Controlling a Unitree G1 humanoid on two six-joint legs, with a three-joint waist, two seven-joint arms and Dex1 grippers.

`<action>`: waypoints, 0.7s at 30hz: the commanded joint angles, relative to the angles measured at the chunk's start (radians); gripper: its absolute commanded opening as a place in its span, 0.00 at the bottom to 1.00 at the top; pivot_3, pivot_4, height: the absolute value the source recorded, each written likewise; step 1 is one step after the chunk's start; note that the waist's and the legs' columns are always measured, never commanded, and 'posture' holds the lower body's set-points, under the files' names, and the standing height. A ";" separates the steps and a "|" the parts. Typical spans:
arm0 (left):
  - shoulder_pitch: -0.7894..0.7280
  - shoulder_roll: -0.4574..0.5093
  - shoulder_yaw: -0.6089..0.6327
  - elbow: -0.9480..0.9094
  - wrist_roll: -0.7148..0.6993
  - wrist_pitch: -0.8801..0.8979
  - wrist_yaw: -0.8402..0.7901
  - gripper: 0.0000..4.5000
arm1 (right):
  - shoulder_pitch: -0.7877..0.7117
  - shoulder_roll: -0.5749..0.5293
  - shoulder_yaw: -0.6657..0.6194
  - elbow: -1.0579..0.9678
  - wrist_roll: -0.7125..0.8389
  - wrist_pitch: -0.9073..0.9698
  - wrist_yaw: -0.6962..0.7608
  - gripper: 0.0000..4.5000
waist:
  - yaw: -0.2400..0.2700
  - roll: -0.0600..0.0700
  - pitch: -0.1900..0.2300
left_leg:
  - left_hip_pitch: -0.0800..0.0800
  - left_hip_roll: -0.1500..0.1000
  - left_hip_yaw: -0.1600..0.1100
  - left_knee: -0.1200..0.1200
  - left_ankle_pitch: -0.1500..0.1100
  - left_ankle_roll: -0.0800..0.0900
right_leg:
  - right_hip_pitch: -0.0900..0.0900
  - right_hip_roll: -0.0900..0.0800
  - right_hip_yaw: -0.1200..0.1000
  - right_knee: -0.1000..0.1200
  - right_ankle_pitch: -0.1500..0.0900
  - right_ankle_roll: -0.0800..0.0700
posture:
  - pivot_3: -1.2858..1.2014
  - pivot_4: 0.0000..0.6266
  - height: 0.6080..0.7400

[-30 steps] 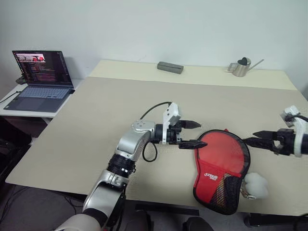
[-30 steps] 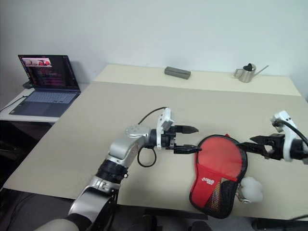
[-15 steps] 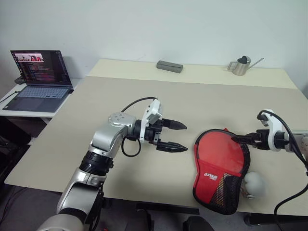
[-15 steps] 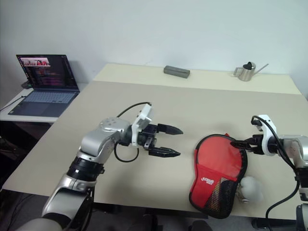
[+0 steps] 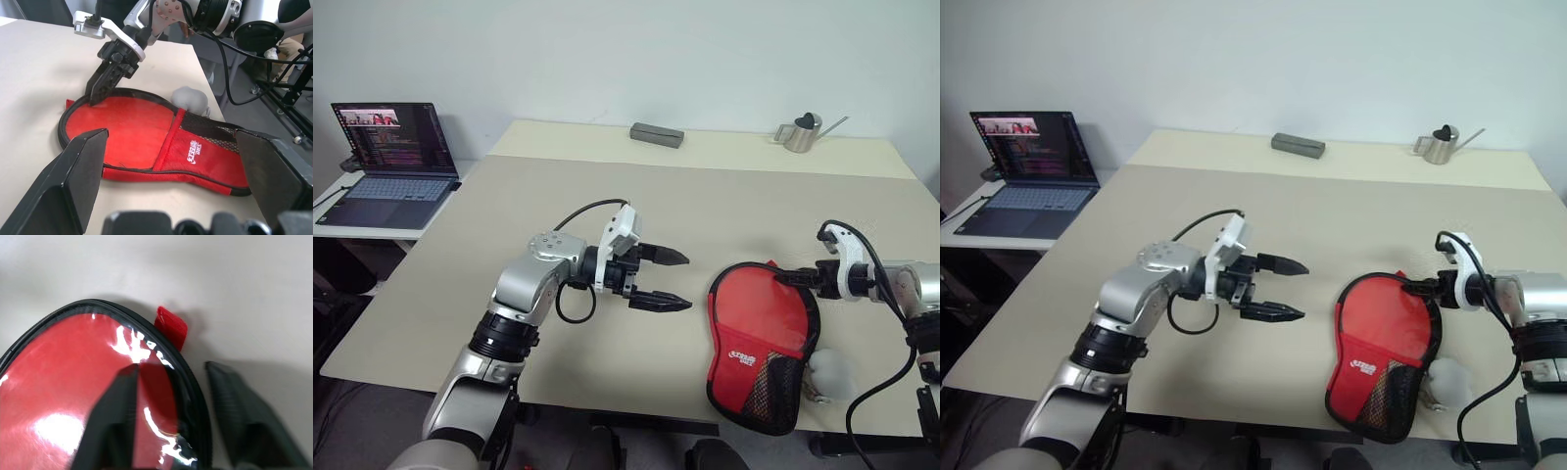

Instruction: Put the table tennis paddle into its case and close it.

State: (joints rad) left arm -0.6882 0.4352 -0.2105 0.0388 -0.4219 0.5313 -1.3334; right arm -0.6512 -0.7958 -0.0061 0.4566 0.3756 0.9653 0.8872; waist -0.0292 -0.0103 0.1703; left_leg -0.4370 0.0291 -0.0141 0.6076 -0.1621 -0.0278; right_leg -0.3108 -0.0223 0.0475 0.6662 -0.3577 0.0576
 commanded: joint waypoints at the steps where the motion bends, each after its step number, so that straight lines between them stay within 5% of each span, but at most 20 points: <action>1: 0.002 0.013 0.002 -0.046 -0.012 -0.011 0.002 1.00 | -0.017 0.016 0.005 -0.015 -0.010 -0.013 0.007 0.19 | 0.000 0.000 0.000 | 0.000 0.000 0.000 0.000 0.000 0.000 | 0.000 0.000 0.000 0.000 0.000 0.000 | 0.52 0.24 1.00; 4: 0.006 0.018 0.000 -0.051 -0.013 -0.011 0.000 1.00 | -0.025 0.036 0.014 -0.041 -0.012 -0.014 0.007 0.00 | -0.005 0.000 0.000 | 0.000 0.000 0.000 0.000 0.000 0.000 | 0.000 0.001 0.000 0.001 0.000 0.000 | 0.52 0.24 1.00; 21: 0.026 0.025 -0.021 -0.070 -0.008 -0.016 0.014 1.00 | -0.259 0.173 0.106 0.036 -0.099 -0.130 0.060 0.00 | -0.025 -0.006 0.016 | 0.002 0.001 0.013 0.000 0.002 -0.003 | -0.012 0.002 0.016 0.014 0.000 -0.001 | 0.52 0.24 1.00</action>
State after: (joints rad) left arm -0.6591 0.4578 -0.2315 0.0078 -0.4211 0.5306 -1.3201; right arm -0.8696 -0.6186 0.1106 0.4910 0.2852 0.8717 0.9387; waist -0.0543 -0.0165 0.1865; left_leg -0.4348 0.0304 -0.0003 0.6077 -0.1605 -0.0304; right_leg -0.3225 -0.0206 0.0636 0.6800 -0.3579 0.0567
